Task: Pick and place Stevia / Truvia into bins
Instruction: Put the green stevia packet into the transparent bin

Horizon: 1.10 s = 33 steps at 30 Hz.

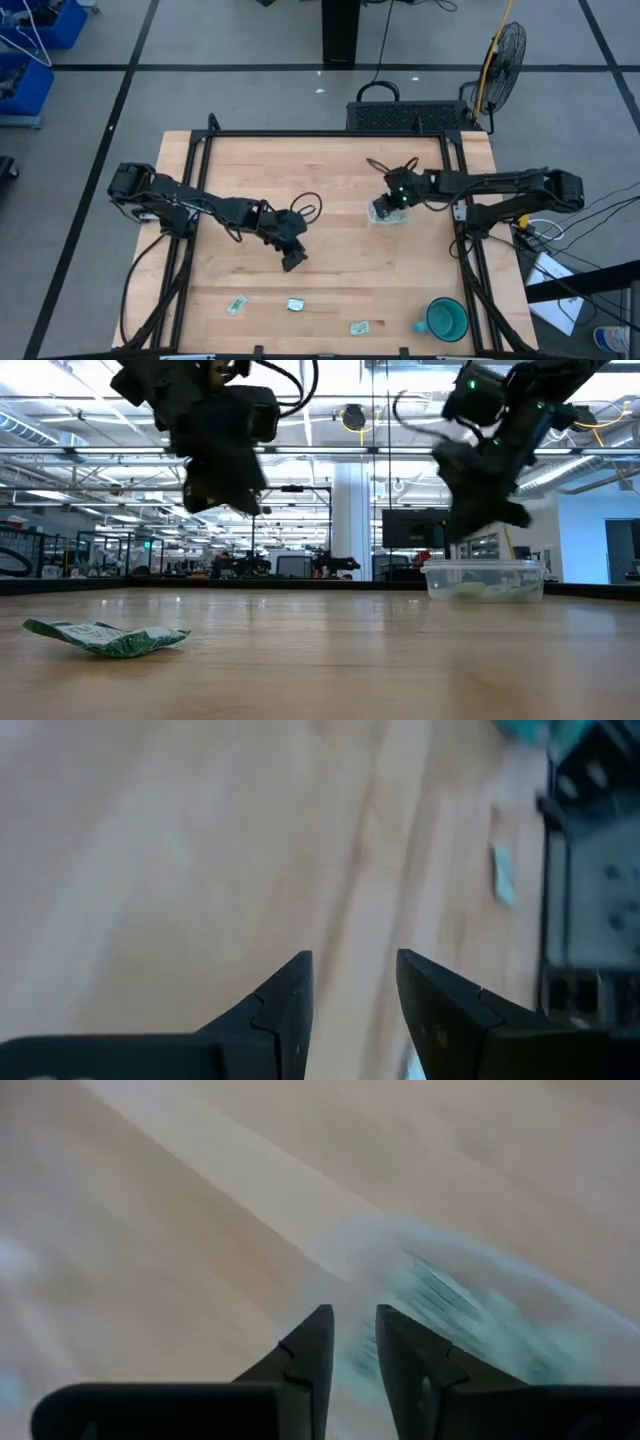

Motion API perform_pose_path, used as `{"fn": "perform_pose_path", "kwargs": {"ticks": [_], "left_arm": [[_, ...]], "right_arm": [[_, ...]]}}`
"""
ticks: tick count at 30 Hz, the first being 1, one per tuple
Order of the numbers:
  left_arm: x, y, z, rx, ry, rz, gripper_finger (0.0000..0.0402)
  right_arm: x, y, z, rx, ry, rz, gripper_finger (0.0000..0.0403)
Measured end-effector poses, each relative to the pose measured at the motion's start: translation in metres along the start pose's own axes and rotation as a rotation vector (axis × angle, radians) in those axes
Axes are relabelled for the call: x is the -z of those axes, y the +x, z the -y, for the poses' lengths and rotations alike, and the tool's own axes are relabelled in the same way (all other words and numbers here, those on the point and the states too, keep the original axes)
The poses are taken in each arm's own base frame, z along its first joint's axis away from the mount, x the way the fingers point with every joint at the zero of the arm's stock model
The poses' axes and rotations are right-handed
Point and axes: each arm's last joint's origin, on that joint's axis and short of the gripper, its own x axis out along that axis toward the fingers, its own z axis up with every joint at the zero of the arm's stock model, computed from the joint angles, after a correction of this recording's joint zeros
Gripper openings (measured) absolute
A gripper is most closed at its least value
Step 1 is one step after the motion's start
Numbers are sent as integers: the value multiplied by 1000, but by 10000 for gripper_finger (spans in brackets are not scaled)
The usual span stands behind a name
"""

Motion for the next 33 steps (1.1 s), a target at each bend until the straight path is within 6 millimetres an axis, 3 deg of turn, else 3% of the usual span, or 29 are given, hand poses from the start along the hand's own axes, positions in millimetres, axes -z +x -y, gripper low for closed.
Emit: {"fn": "perform_pose_path", "kwargs": {"ticks": [9, 18, 25, 33], "left_arm": [[40, -5, -5, -57, -84, -422, 152], [94, -17, 15, -202, -225, -772, 152], [136, -12, 35, -229, -249, -804, 152], [162, -4, 44, -278, -300, -621, 152]], "right_arm": [[-32, -24, -44, -443, -129, 427, 75], [-33, -27, -48, -472, -170, 474, 75], [-31, -24, -46, -442, -170, 441, 75], [-31, -24, -46, -439, -171, 439, 75]]}}
